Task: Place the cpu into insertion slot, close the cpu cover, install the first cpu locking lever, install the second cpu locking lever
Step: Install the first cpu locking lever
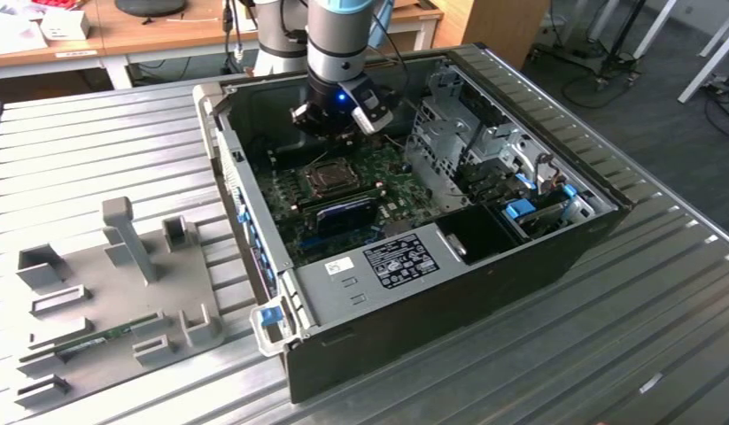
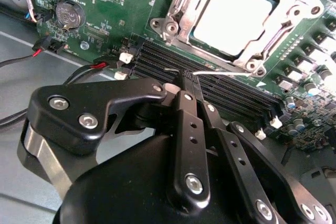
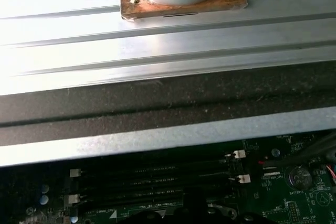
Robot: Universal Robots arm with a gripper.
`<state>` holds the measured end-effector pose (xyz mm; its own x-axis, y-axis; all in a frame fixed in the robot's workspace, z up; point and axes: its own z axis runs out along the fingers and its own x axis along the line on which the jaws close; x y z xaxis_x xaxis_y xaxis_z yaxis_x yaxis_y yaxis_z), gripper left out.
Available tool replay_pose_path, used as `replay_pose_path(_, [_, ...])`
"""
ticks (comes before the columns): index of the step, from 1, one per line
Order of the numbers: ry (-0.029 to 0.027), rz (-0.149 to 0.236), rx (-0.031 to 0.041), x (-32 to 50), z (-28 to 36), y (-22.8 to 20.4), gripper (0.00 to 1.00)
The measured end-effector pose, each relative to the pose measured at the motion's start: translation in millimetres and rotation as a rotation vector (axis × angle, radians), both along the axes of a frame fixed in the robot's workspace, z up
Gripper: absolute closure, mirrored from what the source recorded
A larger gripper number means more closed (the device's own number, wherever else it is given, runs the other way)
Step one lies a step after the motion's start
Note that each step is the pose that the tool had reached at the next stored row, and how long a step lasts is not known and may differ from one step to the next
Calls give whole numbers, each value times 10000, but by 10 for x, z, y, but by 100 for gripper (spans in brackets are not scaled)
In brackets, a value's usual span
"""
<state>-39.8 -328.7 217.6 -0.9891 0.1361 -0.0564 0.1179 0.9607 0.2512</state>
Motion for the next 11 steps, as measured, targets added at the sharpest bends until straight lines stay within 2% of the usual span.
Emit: replay_pose_path(11, [11,-7,1,18,0,14,90])
